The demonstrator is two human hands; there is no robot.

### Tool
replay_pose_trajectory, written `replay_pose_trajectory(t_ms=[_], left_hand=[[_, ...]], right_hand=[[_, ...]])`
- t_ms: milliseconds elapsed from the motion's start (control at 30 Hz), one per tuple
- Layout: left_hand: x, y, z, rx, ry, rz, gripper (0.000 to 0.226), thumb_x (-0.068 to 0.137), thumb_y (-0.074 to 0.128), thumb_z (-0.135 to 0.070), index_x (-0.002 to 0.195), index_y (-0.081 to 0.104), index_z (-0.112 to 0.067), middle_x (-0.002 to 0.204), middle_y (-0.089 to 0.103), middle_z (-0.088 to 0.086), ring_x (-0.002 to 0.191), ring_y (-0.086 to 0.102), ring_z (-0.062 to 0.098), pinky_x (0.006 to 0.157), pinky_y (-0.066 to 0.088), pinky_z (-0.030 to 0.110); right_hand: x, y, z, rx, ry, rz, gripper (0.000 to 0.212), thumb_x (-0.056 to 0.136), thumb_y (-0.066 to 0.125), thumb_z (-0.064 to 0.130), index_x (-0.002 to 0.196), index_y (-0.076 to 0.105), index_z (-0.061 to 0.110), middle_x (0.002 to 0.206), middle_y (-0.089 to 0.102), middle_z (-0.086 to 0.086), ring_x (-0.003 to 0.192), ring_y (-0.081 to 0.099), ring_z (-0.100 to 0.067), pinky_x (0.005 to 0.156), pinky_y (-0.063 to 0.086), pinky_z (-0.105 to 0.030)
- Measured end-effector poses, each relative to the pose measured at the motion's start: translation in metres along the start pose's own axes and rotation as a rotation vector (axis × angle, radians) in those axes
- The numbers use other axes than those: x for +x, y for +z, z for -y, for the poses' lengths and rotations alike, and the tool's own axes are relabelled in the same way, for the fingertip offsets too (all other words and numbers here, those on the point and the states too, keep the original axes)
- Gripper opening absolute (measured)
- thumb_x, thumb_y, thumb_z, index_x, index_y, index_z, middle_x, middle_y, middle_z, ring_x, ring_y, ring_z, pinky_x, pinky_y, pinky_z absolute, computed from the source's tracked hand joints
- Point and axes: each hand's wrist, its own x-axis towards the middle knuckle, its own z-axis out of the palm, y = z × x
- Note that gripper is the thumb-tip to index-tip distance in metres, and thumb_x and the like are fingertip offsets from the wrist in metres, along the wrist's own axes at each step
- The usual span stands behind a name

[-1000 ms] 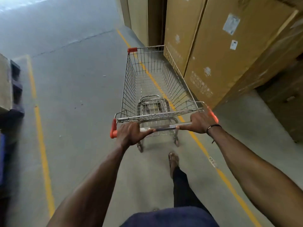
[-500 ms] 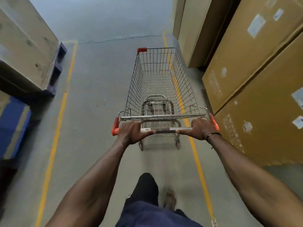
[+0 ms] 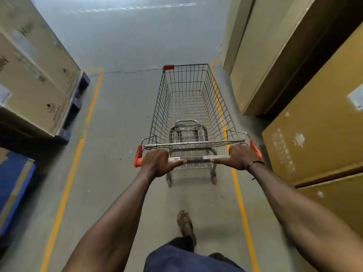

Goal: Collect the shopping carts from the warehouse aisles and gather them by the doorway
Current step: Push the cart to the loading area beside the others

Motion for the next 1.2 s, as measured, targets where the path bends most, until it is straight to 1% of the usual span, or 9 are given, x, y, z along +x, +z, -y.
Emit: replay_pose_trajectory(t_ms=[67,133,400,567,667,800,1000,1100,1200], left_hand=[[0.043,-0.013,0.014,0.002,0.002,-0.009,0.091,0.084,0.042,-0.095,0.089,0.077,-0.011,0.076,0.074,0.009,0.081,0.073,0.032,0.071,0.048,0.039],[0.084,-0.027,0.026,0.003,0.010,0.005,0.087,0.084,0.041,-0.095,0.083,0.074,-0.014,0.077,0.074,0.009,0.082,0.073,0.032,0.068,0.043,0.039],[0.262,-0.062,0.074,-0.001,0.000,-0.019,0.087,0.086,0.042,-0.094,0.086,0.076,-0.013,0.076,0.074,0.011,0.078,0.073,0.033,0.073,0.052,0.038],[0.392,-0.088,0.099,-0.014,-0.054,0.008,0.088,0.080,0.033,-0.101,0.056,0.053,-0.018,0.056,0.051,-0.005,0.060,0.057,0.022,0.063,0.041,0.035],[0.465,-0.105,0.115,-0.042,-0.095,0.025,0.088,0.080,0.035,-0.101,0.055,0.053,-0.019,0.054,0.050,-0.006,0.056,0.055,0.019,0.062,0.041,0.035],[0.557,-0.130,0.134,-0.037,-0.133,0.034,0.087,0.081,0.036,-0.100,0.056,0.054,-0.018,0.057,0.051,-0.005,0.059,0.054,0.019,0.064,0.040,0.036],[0.682,-0.158,0.163,-0.053,-0.165,0.016,0.085,0.081,0.038,-0.100,0.067,0.050,-0.017,0.075,0.071,0.007,0.075,0.068,0.031,0.066,0.044,0.037],[0.744,-0.166,0.182,-0.054,-0.170,-0.041,0.086,0.082,0.040,-0.098,0.077,0.066,-0.016,0.083,0.075,0.013,0.081,0.073,0.035,0.068,0.047,0.039],[0.816,-0.175,0.208,-0.035,-0.176,-0.054,0.090,0.078,0.031,-0.104,0.062,0.058,-0.019,0.075,0.072,0.007,0.074,0.072,0.031,0.064,0.046,0.036]], right_hand=[[0.044,-0.016,0.002,0.003,-0.014,-0.009,0.110,0.058,0.017,0.118,0.069,0.069,0.022,0.070,0.069,0.009,0.076,0.067,-0.014,0.128,0.008,-0.063],[0.086,-0.032,0.004,0.004,-0.016,-0.004,0.110,0.058,0.017,0.118,0.068,0.070,0.022,0.069,0.069,0.009,0.075,0.067,-0.013,0.128,0.010,-0.062],[0.273,-0.099,-0.001,-0.018,-0.054,-0.009,0.111,0.054,0.014,0.120,0.068,0.069,0.024,0.072,0.069,0.011,0.082,0.069,-0.014,0.129,0.007,-0.063],[0.413,-0.147,-0.013,-0.028,-0.092,-0.022,0.111,0.055,0.016,0.119,0.065,0.069,0.022,0.071,0.068,0.011,0.081,0.068,-0.016,0.128,0.008,-0.062],[0.493,-0.177,-0.016,-0.008,-0.126,-0.005,0.111,0.053,0.018,0.120,0.064,0.068,0.021,0.067,0.066,0.009,0.077,0.067,-0.018,0.124,0.028,-0.056],[0.592,-0.215,-0.019,-0.012,-0.148,0.004,0.110,0.055,0.021,0.119,0.065,0.070,0.021,0.070,0.070,0.007,0.081,0.070,-0.017,0.125,0.016,-0.058],[0.726,-0.269,-0.021,-0.007,-0.228,0.065,0.101,0.067,0.037,0.110,0.070,0.070,0.015,0.073,0.070,0.000,0.076,0.069,-0.020,0.101,0.053,-0.046],[0.793,-0.297,-0.019,-0.042,-0.239,0.058,0.097,0.071,0.039,0.108,0.071,0.070,0.016,0.074,0.071,0.001,0.077,0.070,-0.018,0.105,0.048,-0.047],[0.868,-0.324,-0.013,-0.066,-0.242,0.069,0.096,0.073,0.039,0.107,0.071,0.071,0.016,0.075,0.072,0.002,0.080,0.071,-0.018,0.109,0.042,-0.052]])
